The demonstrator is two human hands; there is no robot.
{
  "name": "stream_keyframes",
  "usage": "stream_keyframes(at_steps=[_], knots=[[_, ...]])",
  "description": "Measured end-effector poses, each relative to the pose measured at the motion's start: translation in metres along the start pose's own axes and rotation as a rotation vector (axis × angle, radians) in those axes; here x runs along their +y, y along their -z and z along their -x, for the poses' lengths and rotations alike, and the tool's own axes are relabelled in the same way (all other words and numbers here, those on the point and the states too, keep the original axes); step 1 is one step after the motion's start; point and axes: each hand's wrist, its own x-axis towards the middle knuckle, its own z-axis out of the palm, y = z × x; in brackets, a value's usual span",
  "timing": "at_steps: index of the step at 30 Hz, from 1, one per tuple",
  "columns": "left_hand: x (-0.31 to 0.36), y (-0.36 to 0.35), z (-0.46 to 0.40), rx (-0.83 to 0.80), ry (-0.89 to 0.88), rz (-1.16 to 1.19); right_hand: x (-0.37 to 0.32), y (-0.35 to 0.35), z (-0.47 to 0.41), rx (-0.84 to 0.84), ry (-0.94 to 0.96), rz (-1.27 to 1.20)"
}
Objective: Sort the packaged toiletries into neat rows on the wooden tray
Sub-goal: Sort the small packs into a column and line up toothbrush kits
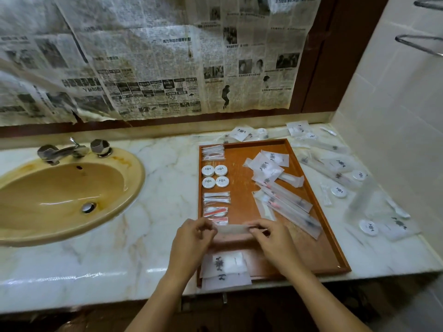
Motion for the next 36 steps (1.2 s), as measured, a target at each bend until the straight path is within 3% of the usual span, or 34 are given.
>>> stream_keyframes(at_steps=[8, 22, 28, 36], knots=[[-0.039, 0.007, 0.016, -0.028, -0.124, -0.249, 0.013, -0.026, 0.012, -0.129, 0.088, 0.118], [-0.062, 0.005, 0.035, -0.115, -0.172, -0.259, 0.027, -0.032, 0.023, -0.265, 0.190, 0.231], [-0.061, 0.005, 0.039, -0.097, -0.134, -0.172, 0.029, -0.032, 0.024, -0.204, 0.166, 0.123], [-0.059, 0.002, 0.040, -0.135, -0.104, -0.220, 0.032, -0.036, 0.022, -0.195, 0.149, 0.216]])
